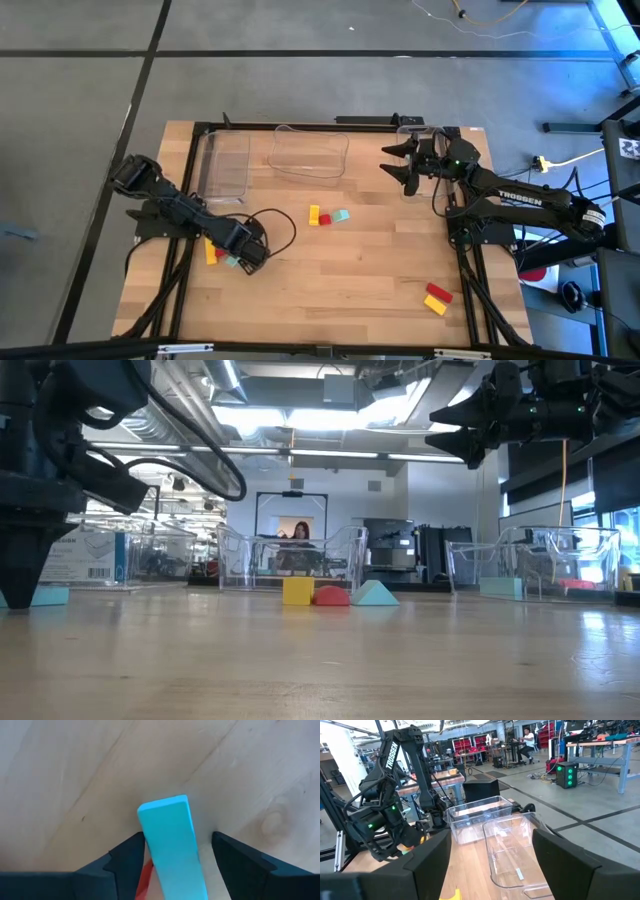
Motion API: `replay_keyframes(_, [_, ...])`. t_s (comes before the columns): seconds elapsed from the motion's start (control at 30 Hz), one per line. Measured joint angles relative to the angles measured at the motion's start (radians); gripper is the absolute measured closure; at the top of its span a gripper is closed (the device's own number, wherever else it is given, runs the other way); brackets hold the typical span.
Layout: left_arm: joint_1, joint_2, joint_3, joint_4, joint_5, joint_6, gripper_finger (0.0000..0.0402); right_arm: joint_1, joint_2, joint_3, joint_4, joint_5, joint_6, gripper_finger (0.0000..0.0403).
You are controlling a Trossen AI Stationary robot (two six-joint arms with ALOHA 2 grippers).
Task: Sort & place blocks by color
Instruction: Put the left light blue block into the right transparent bin
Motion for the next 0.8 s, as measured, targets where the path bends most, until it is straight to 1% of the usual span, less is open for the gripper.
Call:
replay_keyframes(0.17, [0.009, -0.007, -0.002, 0.004, -0.014, 0.053, 0.0198, 0.000, 0.000, 0.000, 0.000, 0.002, 0.000, 0.0121])
replay_keyframes(0.27, [0.015, -0.007, 0.000, 0.003, -0.013, 0.087, 0.0226, 0.000, 0.000, 0.000, 0.000, 0.002, 0.000, 0.0121])
replay_keyframes(0.43, [0.022, -0.008, 0.019, -0.007, -0.006, 0.163, 0.0285, 0.000, 0.000, 0.000, 0.000, 0.002, 0.000, 0.0121])
replay_keyframes(0.5, [0.028, -0.013, 0.033, -0.009, -0.009, 0.195, 0.0291, 0.000, 0.000, 0.000, 0.000, 0.002, -0.001, 0.0121])
replay_keyframes(0.6, [0.036, -0.042, 0.066, -0.012, -0.056, 0.263, 0.0291, 0.000, 0.000, 0.000, 0.000, 0.002, -0.001, 0.0121])
replay_keyframes(0.67, [0.047, -0.066, 0.092, -0.012, -0.108, 0.324, 0.0291, 0.000, 0.000, 0.000, 0.000, 0.007, -0.001, 0.0121])
replay_keyframes(0.8, [0.090, -0.137, 0.154, 0.042, -0.250, 0.545, 0.0291, 0.000, 0.000, 0.000, 0.001, 0.012, -0.002, 0.0121])
